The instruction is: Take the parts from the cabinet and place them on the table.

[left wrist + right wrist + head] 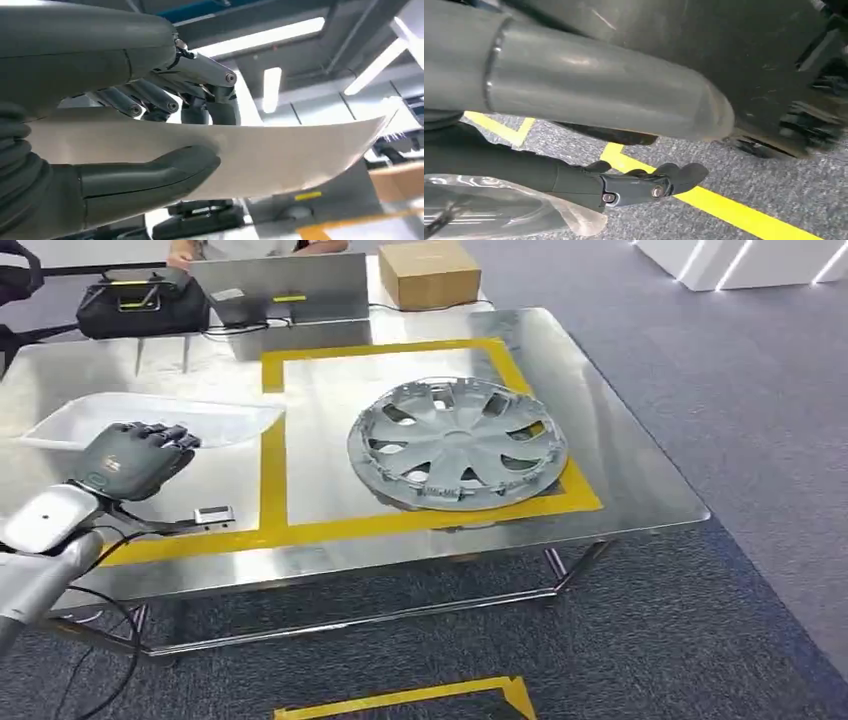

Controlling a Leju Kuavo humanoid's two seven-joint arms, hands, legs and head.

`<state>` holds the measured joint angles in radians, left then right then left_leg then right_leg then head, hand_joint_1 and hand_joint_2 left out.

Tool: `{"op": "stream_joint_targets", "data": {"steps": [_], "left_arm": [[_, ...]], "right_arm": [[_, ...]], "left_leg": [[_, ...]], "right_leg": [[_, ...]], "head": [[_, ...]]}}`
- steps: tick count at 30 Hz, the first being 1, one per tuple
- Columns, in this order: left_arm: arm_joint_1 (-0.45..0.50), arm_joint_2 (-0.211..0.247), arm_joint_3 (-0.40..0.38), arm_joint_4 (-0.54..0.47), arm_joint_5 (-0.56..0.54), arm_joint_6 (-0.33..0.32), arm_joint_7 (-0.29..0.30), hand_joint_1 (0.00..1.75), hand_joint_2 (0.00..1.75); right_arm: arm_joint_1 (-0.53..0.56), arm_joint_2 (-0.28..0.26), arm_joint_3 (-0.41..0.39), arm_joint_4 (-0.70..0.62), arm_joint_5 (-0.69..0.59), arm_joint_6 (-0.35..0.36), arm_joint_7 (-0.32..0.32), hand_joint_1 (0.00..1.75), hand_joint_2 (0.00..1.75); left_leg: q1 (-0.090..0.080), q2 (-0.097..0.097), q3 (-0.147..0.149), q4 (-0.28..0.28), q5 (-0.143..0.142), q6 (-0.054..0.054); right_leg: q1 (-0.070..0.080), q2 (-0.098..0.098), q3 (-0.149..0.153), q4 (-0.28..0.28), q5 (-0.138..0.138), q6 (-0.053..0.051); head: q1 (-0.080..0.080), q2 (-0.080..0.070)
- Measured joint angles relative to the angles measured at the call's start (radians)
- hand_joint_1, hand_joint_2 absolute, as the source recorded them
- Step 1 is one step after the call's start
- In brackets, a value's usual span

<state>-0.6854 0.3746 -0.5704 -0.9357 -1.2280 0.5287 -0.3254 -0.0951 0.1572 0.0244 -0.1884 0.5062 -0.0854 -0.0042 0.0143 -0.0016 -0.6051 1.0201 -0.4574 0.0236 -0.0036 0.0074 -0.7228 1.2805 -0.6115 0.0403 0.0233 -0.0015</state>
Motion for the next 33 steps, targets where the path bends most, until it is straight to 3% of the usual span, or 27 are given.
{"op": "stream_joint_targets", "data": {"steps": [1,2,3,5,6,7,10,12,15,16,17,18,19,20,21,22,26,27,28,29,30,31,32,33], "left_arm": [[-0.006,-0.006,-0.009,0.021,-0.001,0.001,0.000,1.75,1.75],[-0.010,-0.013,-0.017,0.043,-0.003,0.006,-0.001,1.75,1.75],[-0.015,-0.018,-0.022,0.059,-0.008,0.014,-0.001,1.75,1.75],[-0.036,-0.030,-0.037,0.106,-0.011,0.039,0.001,1.75,1.75],[-0.044,-0.034,-0.041,0.125,-0.009,0.053,0.002,1.75,1.75],[-0.051,-0.037,-0.043,0.142,-0.007,0.066,0.002,1.75,1.75],[-0.057,-0.045,-0.052,0.178,-0.007,0.073,0.002,1.75,1.75],[-0.062,-0.047,-0.058,0.191,-0.007,0.076,0.002,1.75,1.75],[-0.070,-0.049,-0.064,0.218,0.001,0.080,0.001,1.75,1.75],[-0.069,-0.051,-0.067,0.230,0.008,0.085,-0.002,1.75,1.75],[-0.065,-0.053,-0.070,0.240,0.015,0.095,-0.004,1.75,1.75],[-0.063,-0.055,-0.071,0.249,0.019,0.109,-0.004,1.75,1.75],[-0.063,-0.057,-0.071,0.255,0.022,0.121,-0.003,1.75,1.75],[-0.065,-0.059,-0.071,0.260,0.022,0.131,0.000,0.00,1.75],[-0.065,-0.061,-0.071,0.264,0.021,0.137,0.003,0.00,1.75],[-0.068,-0.065,-0.072,0.272,0.018,0.142,0.012,0.00,1.75],[-0.065,-0.080,-0.072,0.285,0.000,0.157,0.063,0.00,1.75],[-0.065,-0.087,-0.071,0.287,-0.002,0.159,0.069,0.00,1.75],[-0.067,-0.090,-0.071,0.288,-0.006,0.164,0.072,0.00,1.75],[-0.068,-0.094,-0.071,0.289,-0.007,0.166,0.074,0.00,1.75],[-0.067,-0.098,-0.071,0.293,-0.008,0.166,0.074,0.00,0.00],[-0.066,-0.101,-0.072,0.296,-0.008,0.166,0.074,0.00,0.00],[-0.065,-0.104,-0.072,0.299,-0.009,0.166,0.075,0.00,0.00],[-0.064,-0.108,-0.071,0.301,-0.016,0.166,0.088,0.00,0.00]], "right_arm": [[0.000,0.000,0.000,0.000,-0.001,0.000,0.001,0.00,0.00],[0.000,0.000,0.000,0.000,-0.001,0.001,0.002,0.00,0.00],[0.000,0.000,0.000,0.000,-0.001,0.003,0.002,0.00,0.00],[-0.003,0.000,0.000,-0.002,-0.001,0.010,0.002,0.00,0.00],[-0.005,0.000,0.000,-0.003,-0.001,0.011,0.002,0.00,0.00],[-0.009,0.000,0.000,-0.003,-0.001,0.013,0.002,0.00,0.00],[-0.008,0.000,0.000,-0.003,-0.001,0.014,0.004,0.00,0.00],[-0.009,0.002,0.000,-0.004,-0.001,0.014,0.004,0.00,0.00],[-0.011,0.003,0.000,-0.004,-0.001,0.015,0.004,0.00,0.00],[-0.010,0.003,0.000,-0.004,-0.001,0.014,0.008,0.00,0.00],[-0.008,0.003,0.000,-0.004,-0.001,0.014,0.012,0.00,0.00],[-0.008,0.003,0.000,-0.004,-0.001,0.014,0.014,0.00,0.00],[-0.008,0.003,0.000,-0.004,-0.001,0.014,0.016,0.00,0.00],[-0.009,0.003,0.000,-0.004,-0.002,0.014,0.019,0.00,0.00],[-0.008,0.003,0.000,-0.004,-0.002,0.014,0.021,0.00,0.00],[-0.010,0.003,0.000,-0.004,-0.002,0.013,0.022,0.00,0.00],[-0.010,0.004,0.000,-0.004,-0.003,0.013,0.024,0.00,0.00],[-0.010,0.004,0.000,-0.005,-0.003,0.013,0.024,0.00,0.00],[-0.011,0.004,0.000,-0.005,-0.003,0.013,0.024,0.00,0.00],[-0.011,0.004,0.000,-0.005,-0.003,0.013,0.024,0.00,0.00],[-0.011,0.004,0.000,-0.005,-0.003,0.013,0.025,0.00,0.00],[-0.009,0.004,-0.001,-0.005,-0.003,0.013,0.025,0.00,0.00],[-0.008,0.004,-0.001,-0.005,-0.003,0.013,0.025,0.00,0.00],[-0.008,0.004,-0.001,-0.005,-0.003,0.013,0.025,0.00,0.00]], "left_leg": [[-0.001,0.000,0.001,0.000,-0.001,0.001],[-0.002,0.000,0.002,0.000,-0.001,0.001],[-0.003,0.000,0.003,0.000,-0.002,0.001],[-0.003,-0.001,0.008,0.000,-0.005,-0.002],[-0.004,-0.001,0.008,0.000,-0.008,-0.005],[-0.011,-0.002,0.003,0.004,-0.009,-0.010],[-0.009,-0.002,0.008,-0.005,-0.004,-0.024],[-0.008,-0.001,0.001,0.017,-0.028,-0.036],[-0.005,-0.001,-0.095,0.236,-0.134,-0.047],[-0.005,-0.001,-0.126,0.298,-0.153,-0.049],[-0.004,-0.001,-0.135,0.312,-0.145,-0.050],[-0.003,-0.001,-0.119,0.276,-0.113,-0.049],[-0.003,-0.001,-0.085,0.198,-0.064,-0.047],[-0.003,-0.001,-0.041,0.104,-0.016,-0.044],[-0.003,0.000,-0.006,0.023,0.011,-0.041],[-0.008,0.000,0.006,0.004,-0.005,-0.040],[-0.006,-0.004,0.004,-0.006,0.000,-0.016],[-0.002,-0.003,0.009,-0.011,0.003,-0.010],[-0.001,-0.001,0.009,-0.011,0.003,-0.001],[-0.002,-0.001,0.008,-0.010,0.004,0.000],[-0.003,-0.001,0.008,-0.010,0.003,0.001],[-0.003,-0.001,0.008,-0.010,0.003,0.002],[-0.004,-0.001,0.009,-0.010,0.003,0.002],[-0.004,-0.002,0.010,-0.009,0.002,0.002]], "right_leg": [[0.000,0.000,-0.033,0.052,-0.007,0.000],[0.000,0.000,-0.041,0.048,0.012,-0.001],[0.000,0.000,-0.027,0.006,0.048,-0.003],[0.001,0.000,0.058,-0.188,0.152,-0.013],[0.002,0.000,0.088,-0.255,0.159,-0.018],[0.004,0.001,0.107,-0.273,0.153,-0.019],[0.005,0.003,0.105,-0.268,0.154,-0.028],[-0.005,0.001,0.115,-0.281,0.160,-0.040],[-0.005,0.000,0.117,-0.280,0.157,-0.047],[-0.005,0.000,0.117,-0.280,0.156,-0.047],[-0.005,0.001,0.117,-0.279,0.156,-0.047],[-0.005,0.001,0.119,-0.278,0.155,-0.047],[-0.005,0.002,0.120,-0.276,0.154,-0.047],[-0.005,0.003,0.122,-0.274,0.151,-0.044],[-0.005,0.003,0.123,-0.273,0.148,-0.040],[0.003,0.003,0.118,-0.269,0.146,-0.035],[0.002,0.002,0.119,-0.276,0.149,-0.016],[0.000,0.002,0.107,-0.262,0.135,-0.011],[0.000,0.000,0.084,-0.215,0.104,-0.006],[-0.002,0.000,0.046,-0.133,0.067,-0.002],[-0.003,-0.001,0.005,-0.046,0.032,0.000],[-0.003,-0.001,-0.033,0.029,0.009,0.001],[-0.002,-0.001,-0.051,0.056,0.012,0.002],[-0.003,-0.001,-0.042,0.028,0.042,0.001]], "head": [[0.000,0.000],[0.000,0.000],[0.000,0.000],[0.000,0.000],[0.000,0.000],[-0.001,0.000],[-0.001,0.000],[-0.005,0.000],[-0.006,0.000],[-0.006,0.000],[-0.006,0.000],[-0.006,0.000],[-0.006,0.000],[-0.006,0.000],[-0.006,0.000],[-0.006,0.000],[-0.005,0.000],[-0.004,0.000],[-0.001,0.000],[0.000,0.000],[-0.002,0.000],[0.000,0.000],[0.000,0.000],[-0.001,0.000]]}}
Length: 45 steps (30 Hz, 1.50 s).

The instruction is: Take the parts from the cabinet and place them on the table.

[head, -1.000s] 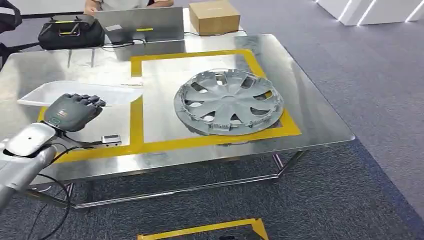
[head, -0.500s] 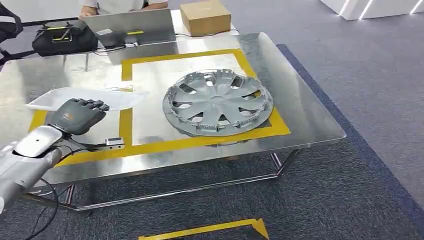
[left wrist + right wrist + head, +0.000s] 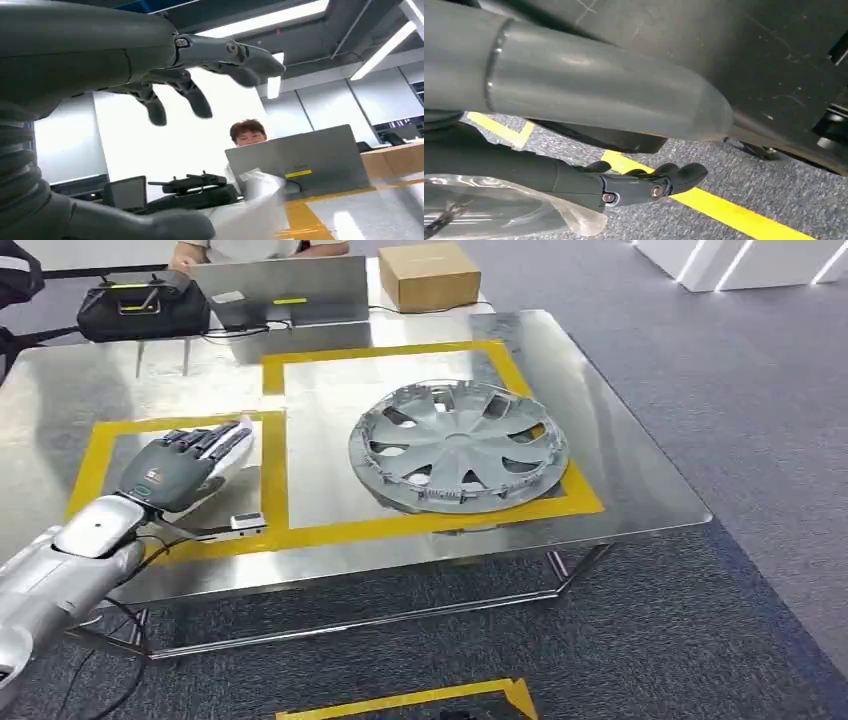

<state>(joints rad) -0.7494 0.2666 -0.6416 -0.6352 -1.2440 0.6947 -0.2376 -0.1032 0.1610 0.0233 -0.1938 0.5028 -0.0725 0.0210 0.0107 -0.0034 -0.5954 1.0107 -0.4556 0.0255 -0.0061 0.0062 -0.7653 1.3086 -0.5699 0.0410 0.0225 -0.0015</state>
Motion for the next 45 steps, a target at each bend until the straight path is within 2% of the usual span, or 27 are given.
{"op": "stream_joint_targets", "data": {"steps": [3,4,7,9,11,13,14,16,18,19,22,24,25,28,29,30,31,32,34,35,36,39,40,41,43,44,45], "left_arm": [[-0.001,-0.010,0.009,0.001,-0.018,0.001,0.046,0.00,0.00],[-0.002,-0.014,0.013,0.001,-0.020,0.002,0.050,0.00,0.00],[-0.001,-0.020,0.029,0.002,-0.030,0.005,0.061,0.00,0.00],[0.000,-0.028,0.042,0.002,-0.035,0.005,0.067,0.00,0.00],[-0.002,-0.032,0.052,0.003,-0.033,0.005,0.064,0.00,0.00],[0.000,-0.037,0.058,0.009,-0.029,0.005,0.053,0.00,0.00],[0.004,-0.039,0.059,0.013,-0.025,0.005,0.050,0.00,0.00],[0.007,-0.043,0.067,0.016,-0.020,0.005,0.045,0.00,0.00],[0.004,-0.047,0.077,0.017,-0.014,0.005,0.043,0.00,0.00],[0.002,-0.047,0.081,0.017,-0.013,0.005,0.043,0.00,0.00],[0.004,-0.051,0.086,0.017,-0.006,0.005,0.037,0.00,0.00],[0.008,-0.062,0.101,0.016,0.047,0.005,0.012,0.00,0.00],[0.015,-0.072,0.117,0.009,0.112,0.005,-0.013,0.00,0.00],[0.061,-0.104,0.185,-0.041,0.271,0.003,-0.067,0.00,0.00],[0.074,-0.113,0.196,-0.052,0.277,0.003,-0.068,0.00,0.00],[0.084,-0.119,0.206,-0.065,0.282,0.002,-0.069,0.00,0.00],[0.094,-0.124,0.208,-0.074,0.295,0.000,-0.072,0.00,0.00],[0.104,-0.128,0.212,-0.087,0.313,-0.003,-0.079,0.00,0.00],[0.158,-0.142,0.247,-0.176,0.429,-0.026,-0.116,0.00,0.00],[0.194,-0.153,0.272,-0.245,0.514,-0.044,-0.141,0.00,0.00],[0.222,-0.157,0.289,-0.295,0.569,-0.057,-0.158,0.00,0.00],[0.331,-0.179,0.314,-0.492,0.715,-0.106,-0.199,0.00,0.00],[0.370,-0.179,0.323,-0.554,0.765,-0.127,-0.212,0.00,0.00],[0.408,-0.179,0.334,-0.611,0.817,-0.148,-0.227,0.00,0.00],[0.472,-0.180,0.361,-0.732,0.921,-0.183,-0.259,0.00,0.00],[0.501,-0.180,0.372,-0.778,0.946,-0.187,-0.274,0.00,0.00],[0.537,-0.181,0.384,-0.828,0.956,-0.186,-0.290,0.00,0.00]], "right_arm": [[-0.002,0.000,-0.002,-0.001,0.000,-0.003,0.000,0.00,0.00],[-0.003,0.000,-0.003,-0.002,0.000,-0.003,0.000,0.00,0.00],[0.000,0.000,-0.010,-0.002,-0.002,-0.006,0.004,0.00,0.00],[-0.001,0.000,-0.011,-0.002,-0.004,-0.007,0.005,0.00,0.00],[-0.005,0.000,-0.012,-0.002,-0.004,-0.009,0.006,0.00,0.00],[-0.002,0.000,-0.013,-0.002,-0.004,-0.009,0.007,0.00,0.00],[0.000,0.000,-0.014,-0.002,-0.004,-0.010,0.007,0.00,0.00],[0.000,0.000,-0.018,-0.002,-0.004,-0.010,0.007,0.00,0.00],[-0.001,0.000,-0.018,-0.002,-0.004,-0.010,0.007,0.00,0.00],[-0.001,0.000,-0.018,-0.002,-0.004,-0.010,0.007,0.00,0.00],[-0.001,0.000,-0.019,-0.002,-0.004,-0.010,0.007,0.00,0.00],[0.000,0.000,-0.020,-0.002,-0.004,-0.011,0.006,0.00,0.00],[0.000,0.000,-0.021,-0.002,-0.006,-0.016,0.006,0.00,0.00],[0.002,0.000,-0.032,-0.002,-0.010,-0.026,0.009,0.00,0.00],[0.003,0.000,-0.034,-0.002,-0.010,-0.028,0.009,0.00,0.00],[0.004,0.000,-0.036,-0.002,-0.010,-0.031,0.011,0.00,0.00],[0.004,0.000,-0.037,-0.002,-0.010,-0.032,0.012,0.00,0.00],[0.003,0.000,-0.038,-0.002,-0.010,-0.033,0.012,0.00,0.00],[0.002,0.000,-0.045,-0.002,-0.015,-0.034,0.011,0.00,0.00],[0.003,0.002,-0.049,-0.002,-0.016,-0.034,0.008,0.00,0.00],[0.008,0.003,-0.053,-0.002,-0.017,-0.038,0.004,0.00,0.00],[0.023,0.003,-0.063,-0.001,-0.022,-0.048,-0.006,0.00,0.00],[0.029,0.004,-0.066,0.000,-0.025,-0.052,-0.010,0.00,0.00],[0.031,0.004,-0.069,0.001,-0.028,-0.055,-0.015,0.00,0.00],[0.040,0.004,-0.076,0.001,-0.034,-0.061,-0.024,0.00,0.00],[0.045,0.004,-0.080,0.002,-0.034,-0.064,-0.026,0.00,0.00],[0.050,0.004,-0.084,0.002,-0.034,-0.065,-0.029,0.00,0.00]], "left_leg": [[0.000,-0.001,0.006,0.002,-0.005,-0.006],[-0.006,-0.001,0.003,0.004,-0.009,-0.011],[-0.004,-0.002,0.002,0.001,-0.006,-0.025],[-0.003,-0.001,0.002,0.008,-0.016,-0.037],[-0.001,-0.001,-0.039,0.108,-0.080,-0.046],[-0.001,-0.001,-0.113,0.274,-0.155,-0.052],[-0.001,-0.001,-0.133,0.320,-0.167,-0.052],[-0.001,-0.001,-0.102,0.258,-0.112,-0.049],[-0.001,-0.001,-0.013,0.076,-0.022,-0.040],[-0.003,-0.001,0.015,0.018,-0.021,-0.035],[-0.010,-0.003,0.009,0.015,-0.013,-0.026],[0.000,0.001,0.007,0.001,0.002,-0.008],[0.000,0.003,0.003,-0.001,0.008,-0.002],[-0.001,0.006,-0.024,0.000,0.028,0.007],[-0.001,0.006,-0.034,0.001,0.035,0.007],[-0.001,0.006,-0.045,0.002,0.042,0.007],[-0.001,0.006,-0.056,0.003,0.050,0.005],[-0.001,0.005,-0.065,0.004,0.056,0.002],[0.000,0.006,-0.078,0.008,0.069,-0.009],[-0.005,0.006,-0.085,0.010,0.074,-0.017],[-0.005,0.008,-0.082,0.009,0.081,-0.019],[-0.004,0.007,-0.083,0.005,0.105,-0.034],[0.000,0.007,-0.089,0.008,0.101,-0.039],[0.000,0.006,-0.098,0.030,0.055,-0.044],[0.000,0.005,-0.131,0.166,-0.076,-0.049],[0.000,0.005,-0.143,0.241,-0.124,-0.050],[-0.001,0.005,-0.146,0.302,-0.145,-0.049]], "right_leg": [[0.000,-0.001,0.129,-0.267,0.128,-0.009],[0.002,0.000,0.153,-0.295,0.107,-0.013],[0.006,0.002,0.153,-0.299,0.110,-0.024],[-0.003,-0.001,0.160,-0.310,0.117,-0.039],[-0.003,-0.001,0.161,-0.310,0.116,-0.047],[-0.002,-0.001,0.161,-0.307,0.119,-0.049],[-0.002,-0.001,0.161,-0.305,0.119,-0.049],[-0.002,0.000,0.160,-0.302,0.118,-0.048],[-0.001,0.001,0.160,-0.299,0.118,-0.047],[0.001,0.001,0.158,-0.297,0.117,-0.044],[0.003,0.002,0.149,-0.295,0.126,-0.026],[0.003,0.003,0.145,-0.292,0.121,-0.015],[0.003,0.001,0.129,-0.272,0.090,-0.010],[-0.003,0.000,0.058,-0.054,-0.051,0.002],[-0.003,0.000,0.045,-0.001,-0.074,0.005],[-0.004,0.000,0.050,0.015,-0.077,0.008],[-0.005,-0.001,0.080,-0.016,-0.056,0.008],[-0.005,-0.001,0.121,-0.072,-0.027,0.008],[-0.008,-0.002,0.247,-0.255,0.025,0.007],[-0.008,-0.001,0.291,-0.322,-0.009,0.007],[-0.004,0.005,0.288,-0.311,0.014,-0.004],[0.000,0.006,0.276,-0.309,0.022,-0.016],[-0.008,0.002,0.259,-0.313,0.035,-0.031],[-0.006,0.001,0.259,-0.312,0.045,-0.039],[-0.003,0.001,0.232,-0.312,0.063,-0.047],[-0.001,0.000,0.221,-0.312,0.073,-0.049],[0.002,-0.001,0.206,-0.311,0.082,-0.050]], "head": [[0.001,0.000],[0.000,0.000],[0.000,0.000],[0.000,0.000],[-0.005,0.000],[-0.004,0.000],[-0.004,0.000],[-0.005,0.000],[-0.005,0.000],[-0.003,0.000],[-0.004,0.000],[-0.003,0.000],[-0.001,0.000],[0.000,0.000],[0.002,0.000],[0.002,0.000],[0.002,0.000],[0.002,0.000],[0.002,0.000],[0.002,0.000],[-0.002,0.000],[-0.005,0.000],[-0.004,0.000],[-0.007,0.000],[-0.013,0.000],[-0.012,0.000],[-0.013,0.000]]}}
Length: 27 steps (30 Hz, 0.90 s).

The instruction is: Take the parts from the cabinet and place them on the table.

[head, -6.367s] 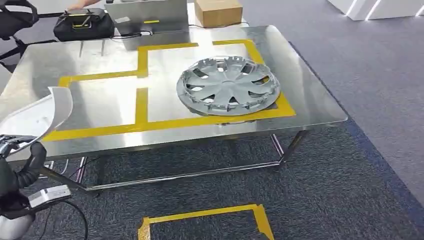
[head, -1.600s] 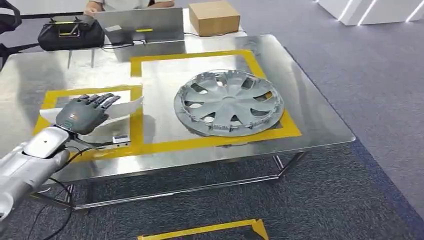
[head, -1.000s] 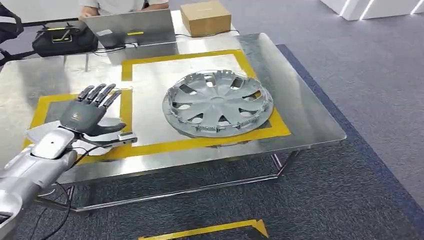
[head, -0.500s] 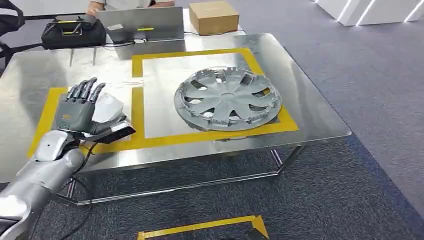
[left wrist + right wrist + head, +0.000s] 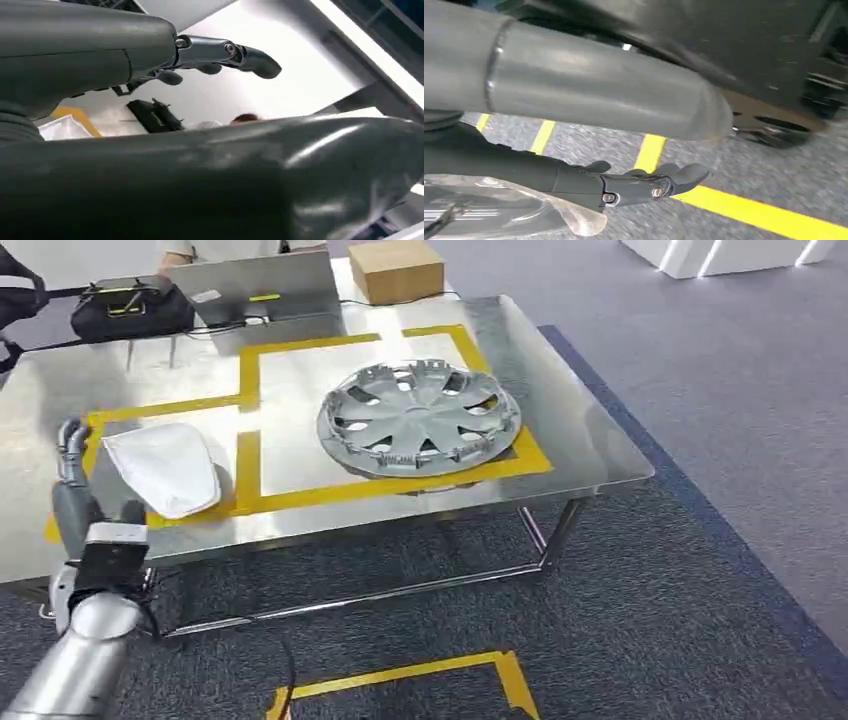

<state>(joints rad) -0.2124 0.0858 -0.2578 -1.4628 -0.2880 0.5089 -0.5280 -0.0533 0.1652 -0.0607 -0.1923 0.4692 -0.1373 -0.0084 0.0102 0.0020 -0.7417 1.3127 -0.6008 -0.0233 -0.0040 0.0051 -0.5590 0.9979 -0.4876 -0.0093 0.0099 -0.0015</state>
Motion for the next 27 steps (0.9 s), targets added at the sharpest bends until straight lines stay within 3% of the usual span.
{"op": "stream_joint_targets", "data": {"steps": [1,2,4,5,6,7,9,10,11,12,14,15,16,17,18,19,20,21,26,27], "left_arm": [[0.038,-0.001,0.010,-0.052,0.011,0.005,-0.018,0.00,0.00],[0.073,-0.004,0.018,-0.095,0.028,0.005,-0.032,0.00,0.00],[0.117,-0.012,0.029,-0.160,0.044,0.010,-0.053,0.00,0.00],[0.135,-0.014,0.034,-0.188,0.037,0.021,-0.064,0.00,0.00],[0.152,-0.018,0.040,-0.217,0.024,0.037,-0.076,0.00,0.00],[0.169,-0.020,0.043,-0.236,0.015,0.053,-0.085,0.00,0.00],[0.211,-0.025,0.049,-0.270,0.006,0.079,-0.094,0.00,0.00],[0.226,-0.029,0.050,-0.279,0.005,0.083,-0.096,0.00,0.00],[0.234,-0.035,0.051,-0.289,0.004,0.086,-0.098,0.00,0.00],[0.241,-0.037,0.051,-0.299,0.003,0.086,-0.099,0.00,0.00],[0.256,-0.040,0.055,-0.311,0.003,0.089,-0.100,0.00,0.00],[0.262,-0.041,0.056,-0.314,0.003,0.089,-0.100,0.00,0.00],[0.266,-0.042,0.056,-0.316,0.003,0.089,-0.100,0.00,0.00],[0.269,-0.044,0.056,-0.318,0.003,0.090,-0.100,0.00,0.00],[0.271,-0.046,0.056,-0.320,0.003,0.093,-0.101,0.00,0.00],[0.275,-0.047,0.058,-0.323,0.005,0.099,-0.101,0.00,0.00],[0.281,-0.049,0.061,-0.327,0.006,0.107,-0.101,0.00,0.00],[0.291,-0.052,0.065,-0.334,0.007,0.117,-0.101,0.00,0.00],[0.292,-0.052,0.066,-0.335,0.007,0.120,-0.101,0.00,0.00],[0.297,-0.053,0.069,-0.338,0.008,0.124,-0.103,0.00,0.00]], "right_arm": [[0.003,0.000,-0.002,0.000,0.000,0.000,-0.002,0.00,0.00],[0.005,0.000,-0.002,0.001,0.001,0.000,-0.003,0.00,0.00],[0.006,0.000,-0.004,0.001,0.002,0.000,-0.006,0.00,0.00],[0.005,0.001,-0.006,0.001,0.003,0.000,-0.009,0.00,0.00],[0.005,0.003,-0.007,0.001,0.004,-0.001,-0.011,0.00,0.00],[0.005,0.003,-0.008,0.001,0.005,-0.005,-0.012,0.00,0.00],[0.004,0.003,-0.009,0.001,0.006,-0.007,-0.013,0.00,0.00],[0.007,0.003,-0.010,0.003,0.006,-0.008,-0.013,0.00,0.00],[0.006,0.002,-0.010,0.003,0.006,-0.008,-0.013,0.00,0.00],[0.006,0.002,-0.010,0.003,0.006,-0.008,-0.011,0.00,0.00],[0.006,0.002,-0.010,0.003,0.006,-0.008,-0.012,0.00,0.00],[0.006,0.002,-0.011,0.003,0.006,-0.009,-0.012,0.00,0.00],[0.006,0.002,-0.011,0.003,0.006,-0.009,-0.012,0.00,0.00],[0.006,0.002,-0.012,0.003,0.006,-0.010,-0.012,0.00,0.00],[0.006,0.002,-0.013,0.003,0.006,-0.010,-0.012,0.00,0.00],[0.005,0.002,-0.014,0.003,0.006,-0.011,-0.012,0.00,0.00],[0.002,0.002,-0.016,0.003,0.008,-0.013,-0.010,0.00,0.00],[0.001,0.002,-0.016,0.003,0.010,-0.016,-0.007,0.00,0.00],[0.001,0.002,-0.016,0.003,0.011,-0.017,-0.006,0.00,0.00],[0.001,0.002,-0.016,0.003,0.011,-0.018,-0.006,0.00,0.00]], "left_leg": [[-0.001,0.000,0.012,0.021,0.012,0.003],[-0.001,0.000,0.041,0.004,0.044,0.009],[-0.008,0.000,0.145,-0.127,0.095,0.027],[-0.016,0.000,0.220,-0.225,0.084,0.041],[-0.022,0.002,0.271,-0.307,0.060,0.050],[-0.020,0.002,0.282,-0.331,0.050,0.047],[-0.027,0.000,0.273,-0.329,0.064,0.052],[-0.019,0.003,0.259,-0.342,0.079,0.057],[-0.016,0.006,0.253,-0.342,0.093,0.063],[-0.014,0.006,0.238,-0.343,0.102,0.072],[-0.015,0.006,0.209,-0.341,0.124,0.070],[-0.015,0.006,0.193,-0.339,0.136,0.069],[-0.015,0.007,0.178,-0.337,0.147,0.068],[-0.015,0.007,0.160,-0.334,0.159,0.066],[-0.015,0.007,0.144,-0.330,0.168,0.063],[-0.014,0.007,0.133,-0.325,0.177,0.060],[-0.014,0.007,0.122,-0.320,0.185,0.056],[-0.020,0.007,0.113,-0.314,0.190,0.051],[-0.020,0.007,0.112,-0.313,0.191,0.051],[-0.020,0.008,0.109,-0.311,0.195,0.049]], "right_leg": [[0.003,-0.001,-0.015,0.001,0.010,-0.001],[0.006,-0.001,-0.029,0.003,0.019,-0.001],[0.013,-0.003,-0.053,0.005,0.036,0.001],[0.013,-0.005,-0.057,0.006,0.043,0.003],[0.021,-0.005,-0.063,0.009,0.047,0.007],[0.019,-0.008,-0.065,0.008,0.057,0.013],[0.012,-0.009,-0.067,0.003,0.076,0.026],[0.018,-0.008,-0.070,0.004,0.079,0.031],[0.013,-0.005,-0.084,0.017,0.044,0.037],[0.011,-0.005,-0.106,0.059,-0.015,0.044],[0.004,-0.006,-0.135,0.201,-0.126,0.056],[0.003,-0.006,-0.143,0.267,-0.148,0.060],[0.003,-0.006,-0.140,0.300,-0.135,0.062],[0.001,-0.006,-0.116,0.296,-0.093,0.064],[0.001,-0.006,-0.076,0.258,-0.055,0.064],[0.001,-0.006,-0.018,0.185,-0.028,0.062],[0.000,-0.006,0.050,0.096,-0.032,0.061],[0.002,-0.005,0.128,0.002,-0.062,0.059],[0.002,-0.005,0.132,-0.010,-0.064,0.058],[0.002,-0.003,0.145,-0.040,-0.073,0.054]], "head": [[-0.001,0.000],[0.000,0.000],[0.000,0.000],[0.001,0.000],[0.000,0.000],[0.002,0.000],[0.000,0.000],[0.000,0.000],[-0.002,0.000],[0.008,0.000],[0.007,0.000],[0.008,0.000],[0.008,0.000],[0.008,0.000],[0.008,0.000],[0.008,0.000],[0.008,0.000],[0.009,0.000],[0.010,0.000],[0.009,0.000]]}}
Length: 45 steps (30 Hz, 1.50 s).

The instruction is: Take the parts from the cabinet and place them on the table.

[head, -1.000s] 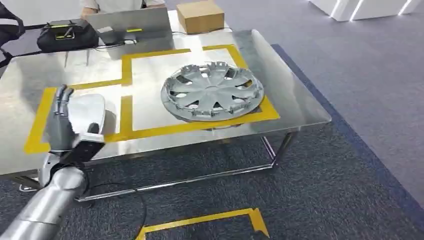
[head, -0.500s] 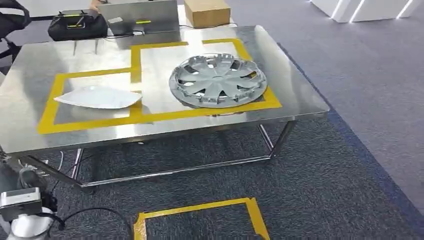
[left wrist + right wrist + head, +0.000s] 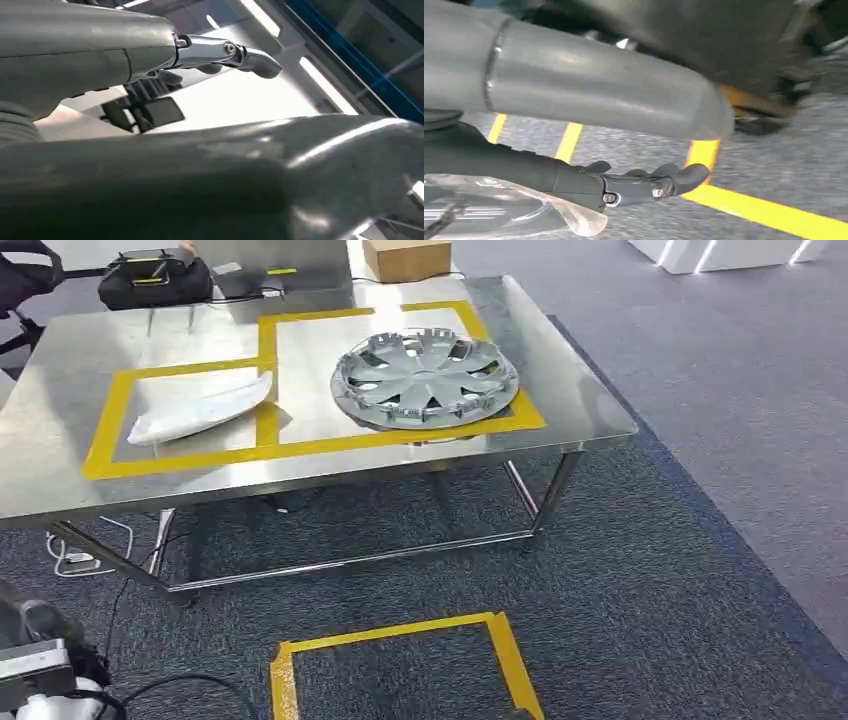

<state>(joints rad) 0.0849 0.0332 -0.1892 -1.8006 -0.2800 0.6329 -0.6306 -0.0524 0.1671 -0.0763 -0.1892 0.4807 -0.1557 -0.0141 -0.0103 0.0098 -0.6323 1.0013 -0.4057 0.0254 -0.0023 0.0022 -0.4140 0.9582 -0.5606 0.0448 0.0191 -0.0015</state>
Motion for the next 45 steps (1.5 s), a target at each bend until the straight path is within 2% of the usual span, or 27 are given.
{"op": "stream_joint_targets", "data": {"steps": [2,3,4,5,6,8,10,12,14,16,20,21,22,24,25,26,27,30,31,32,33,36,39,40,41,42,45], "left_arm": [[0.023,-0.002,0.008,-0.010,0.000,0.017,-0.003,0.00,0.00],[0.067,-0.005,0.021,-0.019,0.015,0.021,-0.008,0.00,0.00],[0.105,-0.008,0.034,-0.031,0.019,0.025,-0.017,0.00,0.00],[0.127,-0.010,0.040,-0.039,0.029,0.026,-0.016,0.00,0.00],[0.138,-0.011,0.044,-0.040,0.033,0.025,-0.013,0.00,0.00],[0.157,-0.015,0.052,-0.043,0.035,0.025,-0.010,0.00,0.00],[0.171,-0.019,0.056,-0.051,0.035,0.025,-0.016,0.00,0.00],[0.180,-0.024,0.058,-0.064,0.032,0.029,-0.024,0.00,0.00],[0.191,-0.027,0.061,-0.075,0.028,0.033,-0.030,0.00,0.00],[0.196,-0.032,0.062,-0.083,0.028,0.035,-0.034,0.00,0.00],[0.198,-0.037,0.064,-0.090,0.026,0.038,-0.035,0.00,0.00],[0.199,-0.037,0.064,-0.090,0.026,0.038,-0.035,0.00,0.00],[0.201,-0.037,0.064,-0.090,0.026,0.038,-0.035,0.00,0.00],[0.201,-0.038,0.064,-0.092,0.025,0.038,-0.035,0.00,0.00],[0.201,-0.038,0.064,-0.092,0.025,0.038,-0.035,0.00,0.00],[0.203,-0.038,0.064,-0.095,0.025,0.038,-0.035,0.00,0.00],[0.205,-0.038,0.064,-0.096,0.025,0.040,-0.035,0.00,0.00],[0.204,-0.038,0.065,-0.098,0.025,0.040,-0.035,0.00,0.00],[0.204,-0.038,0.065,-0.100,0.025,0.040,-0.035,0.00,0.00],[0.204,-0.039,0.066,-0.100,0.025,0.040,-0.035,0.00,0.00],[0.207,-0.040,0.066,-0.101,0.024,0.040,-0.036,0.00,0.00],[0.211,-0.039,0.071,-0.101,0.026,0.040,-0.035,0.00,0.00],[0.210,-0.039,0.074,-0.101,0.058,0.028,-0.010,0.00,0.00],[0.210,-0.039,0.080,-0.100,0.083,0.019,0.013,0.00,0.00],[0.209,-0.044,0.093,-0.093,0.108,0.014,0.047,0.00,0.00],[0.207,-0.050,0.114,-0.075,0.129,0.001,0.077,0.00,0.00],[0.192,-0.094,0.215,0.040,0.177,-0.074,0.152,0.00,0.00]], "right_arm": [[0.003,0.000,0.000,0.001,0.000,-0.004,0.002,0.00,0.00],[0.013,0.000,-0.003,0.003,0.000,-0.005,0.007,0.00,0.00],[0.020,-0.005,-0.008,0.005,0.003,-0.005,-0.002,0.00,0.00],[0.020,-0.008,-0.010,0.005,0.007,-0.007,-0.008,0.00,0.00],[0.020,-0.009,-0.011,0.005,0.008,-0.011,-0.012,0.00,0.00],[0.021,-0.011,-0.011,0.005,0.010,-0.025,-0.019,0.00,0.00],[0.022,-0.012,-0.011,0.005,0.012,-0.036,-0.025,0.00,0.00],[0.022,-0.012,-0.013,0.005,0.004,-0.048,-0.024,0.00,0.00],[0.021,-0.013,-0.021,0.006,-0.005,-0.053,-0.024,0.00,0.00],[0.023,-0.017,-0.027,0.006,-0.011,-0.053,-0.024,0.00,0.00],[0.024,-0.019,-0.036,0.006,-0.011,-0.053,-0.024,0.00,0.00],[0.025,-0.020,-0.037,0.007,-0.011,-0.053,-0.024,0.00,0.00],[0.027,-0.021,-0.037,0.007,-0.011,-0.053,-0.024,0.00,0.00],[0.029,-0.022,-0.039,0.007,-0.011,-0.053,-0.024,0.00,0.00],[0.028,-0.023,-0.040,0.006,-0.011,-0.053,-0.024,0.00,0.00],[0.023,-0.023,-0.040,0.006,-0.011,-0.053,-0.024,0.00,0.00],[0.020,-0.023,-0.040,0.006,-0.011,-0.053,-0.025,0.00,0.00],[0.022,-0.023,-0.040,0.007,-0.011,-0.052,-0.024,0.00,0.00],[0.022,-0.023,-0.040,0.007,-0.011,-0.052,-0.024,0.00,0.00],[0.023,-0.023,-0.040,0.007,-0.011,-0.052,-0.024,0.00,0.00],[0.022,-0.023,-0.040,0.007,-0.011,-0.052,-0.024,0.00,0.00],[0.020,-0.023,-0.040,0.007,-0.011,-0.051,-0.025,0.00,0.00],[0.024,-0.023,-0.041,0.007,-0.011,-0.051,-0.024,0.00,0.00],[0.023,-0.023,-0.042,0.007,-0.011,-0.051,-0.024,0.00,0.00],[0.022,-0.023,-0.043,0.007,-0.011,-0.051,-0.023,0.00,0.00],[0.019,-0.023,-0.044,0.007,-0.012,-0.051,-0.023,0.00,0.00],[0.025,-0.023,-0.054,0.007,-0.016,-0.049,-0.023,0.00,0.00]], "left_leg": [[0.000,0.001,-0.005,0.000,0.019,-0.005],[0.003,0.000,-0.011,-0.002,0.028,-0.017],[0.010,-0.003,-0.038,0.118,-0.125,-0.034],[0.012,-0.003,-0.061,0.269,-0.213,-0.040],[0.013,-0.003,-0.058,0.308,-0.212,-0.040],[0.014,-0.003,-0.005,0.269,-0.143,-0.038],[0.014,-0.004,0.103,0.106,-0.096,-0.032],[0.010,-0.005,0.173,-0.020,-0.131,-0.022],[0.007,-0.005,0.163,-0.023,-0.133,-0.019],[0.016,0.007,0.156,-0.031,-0.118,-0.001],[0.012,0.030,0.135,-0.028,-0.103,0.018],[0.011,0.035,0.131,-0.027,-0.101,0.018],[0.011,0.044,0.128,-0.026,-0.099,0.017],[0.010,0.061,0.127,-0.022,-0.098,0.016],[0.009,0.069,0.128,-0.019,-0.099,0.015],[0.002,0.079,0.126,-0.016,-0.101,0.012],[-0.003,0.086,0.121,-0.008,-0.103,0.008],[-0.005,0.123,0.121,-0.007,-0.100,0.000],[-0.002,0.114,0.119,-0.001,-0.111,-0.010],[0.003,0.050,0.111,0.022,-0.135,-0.019],[0.007,0.017,0.089,0.081,-0.177,-0.022],[0.013,0.003,0.002,0.294,-0.269,-0.029],[0.019,-0.003,0.057,0.185,-0.178,-0.029],[0.022,-0.020,0.096,0.104,-0.137,-0.028],[0.028,-0.074,0.132,0.025,-0.120,-0.026],[0.029,-0.098,0.137,0.003,-0.128,-0.026],[0.018,-0.069,0.129,0.009,-0.121,-0.013]], "right_leg": [[0.002,0.004,-0.010,-0.009,-0.006,-0.008],[-0.004,-0.002,-0.031,-0.013,0.012,-0.030],[0.000,-0.010,-0.058,-0.009,0.035,-0.052],[0.002,-0.013,-0.075,-0.003,0.055,-0.054],[0.002,-0.014,-0.092,0.001,0.064,-0.053],[0.002,-0.014,-0.130,0.015,0.082,-0.051],[0.002,-0.013,-0.155,0.025,0.090,-0.046],[0.008,-0.013,-0.171,0.032,0.101,-0.036],[0.006,-0.010,-0.182,0.032,0.117,-0.024],[0.006,-0.005,-0.197,0.041,0.108,-0.013],[0.000,-0.004,-0.303,0.308,-0.039,0.006],[0.000,-0.004,-0.316,0.347,-0.050,0.008],[0.000,-0.004,-0.304,0.342,-0.038,0.009],[0.000,-0.013,-0.209,0.196,0.034,0.004],[0.002,-0.037,-0.150,0.097,0.070,-0.002],[0.013,-0.105,-0.120,0.037,0.058,-0.010],[0.017,-0.106,-0.108,0.021,0.061,-0.017],[0.015,-0.068,-0.126,0.028,0.066,-0.030],[0.006,-0.056,-0.124,0.021,0.074,-0.041],[0.004,-0.046,-0.127,0.020,0.078,-0.047],[0.003,-0.033,-0.132,0.020,0.082,-0.053],[0.003,0.010,-0.146,0.022,0.092,-0.057],[0.001,0.054,-0.155,0.030,0.099,-0.048],[0.000,0.067,-0.158,0.034,0.101,-0.045],[-0.001,0.081,-0.164,0.038,0.103,-0.041],[0.003,0.093,-0.173,0.048,0.105,-0.034],[-0.008,0.126,-0.187,0.039,0.123,-0.008]], "head": [[0.000,0.000],[0.000,0.000],[-0.008,0.000],[-0.008,0.000],[-0.007,0.000],[-0.008,0.000],[-0.008,0.000],[-0.005,0.000],[-0.006,0.000],[-0.007,0.000],[0.003,0.000],[0.004,0.000],[0.003,0.000],[0.004,0.000],[0.003,0.000],[0.004,0.000],[0.004,0.000],[0.002,0.000],[0.003,0.000],[0.000,0.000],[-0.001,0.000],[-0.002,0.000],[-0.001,0.000],[-0.002,0.000],[-0.001,0.000],[-0.002,0.000],[-0.001,0.000]]}}
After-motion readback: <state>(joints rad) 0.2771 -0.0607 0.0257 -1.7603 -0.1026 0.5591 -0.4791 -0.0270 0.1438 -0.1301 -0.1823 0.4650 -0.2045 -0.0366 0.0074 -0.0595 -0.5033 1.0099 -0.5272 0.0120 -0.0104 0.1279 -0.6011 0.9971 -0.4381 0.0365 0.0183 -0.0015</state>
